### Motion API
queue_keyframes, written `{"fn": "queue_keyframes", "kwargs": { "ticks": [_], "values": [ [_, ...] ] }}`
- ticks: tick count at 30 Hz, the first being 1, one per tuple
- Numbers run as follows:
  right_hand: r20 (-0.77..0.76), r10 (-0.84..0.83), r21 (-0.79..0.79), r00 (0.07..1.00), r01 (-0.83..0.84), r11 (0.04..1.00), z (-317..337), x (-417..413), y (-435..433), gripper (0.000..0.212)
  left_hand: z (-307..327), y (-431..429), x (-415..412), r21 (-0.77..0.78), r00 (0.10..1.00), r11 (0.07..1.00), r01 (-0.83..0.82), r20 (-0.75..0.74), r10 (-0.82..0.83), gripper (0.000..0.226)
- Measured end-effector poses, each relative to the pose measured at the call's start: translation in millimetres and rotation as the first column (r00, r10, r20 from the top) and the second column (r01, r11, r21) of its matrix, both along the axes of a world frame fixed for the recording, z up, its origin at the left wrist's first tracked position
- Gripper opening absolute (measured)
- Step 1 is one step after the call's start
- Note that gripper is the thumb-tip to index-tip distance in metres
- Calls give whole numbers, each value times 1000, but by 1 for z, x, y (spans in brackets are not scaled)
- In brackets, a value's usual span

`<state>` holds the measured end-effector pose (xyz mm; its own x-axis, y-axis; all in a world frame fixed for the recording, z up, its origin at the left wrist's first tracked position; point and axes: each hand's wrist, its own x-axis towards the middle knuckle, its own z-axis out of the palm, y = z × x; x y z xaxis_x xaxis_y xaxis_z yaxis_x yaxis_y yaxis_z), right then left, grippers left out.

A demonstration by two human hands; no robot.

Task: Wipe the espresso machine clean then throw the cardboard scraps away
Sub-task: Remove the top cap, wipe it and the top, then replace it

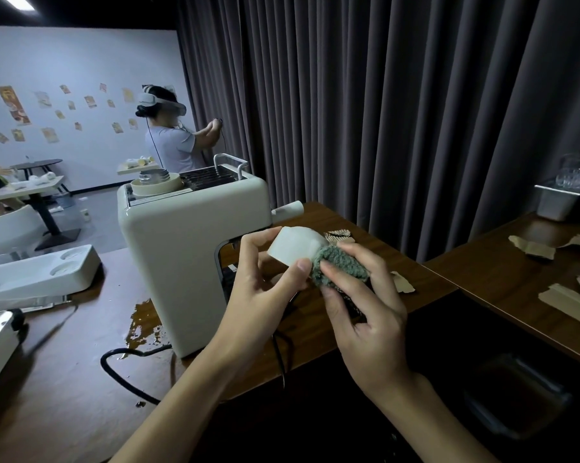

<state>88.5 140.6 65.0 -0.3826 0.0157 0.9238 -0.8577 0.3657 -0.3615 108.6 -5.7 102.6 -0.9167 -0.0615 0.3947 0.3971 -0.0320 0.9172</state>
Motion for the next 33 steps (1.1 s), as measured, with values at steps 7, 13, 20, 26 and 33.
{"fn": "queue_keyframes", "kwargs": {
  "ticks": [7,13,20,26,33],
  "values": [
    [8,31,-34,999,-30,999,-5,-6,0,31,0,-1,2,-100,994,991,-87,-71,80,46],
    [41,25,-35,999,-23,999,-4,-6,-2,30,-4,0,-2,-38,997,997,-73,-31,72,36],
    [4,20,5,1000,-20,1000,-2,-7,-3,31,-3,1,-2,18,997,997,-70,-37,70,49],
    [76,51,-79,996,-45,996,-6,-9,-1,33,-4,0,-5,137,1000,990,-27,11,25,32],
    [4,16,-29,1000,-16,999,-4,-4,-7,29,0,0,1,-23,999,999,-44,-19,43,55]
  ]
}}
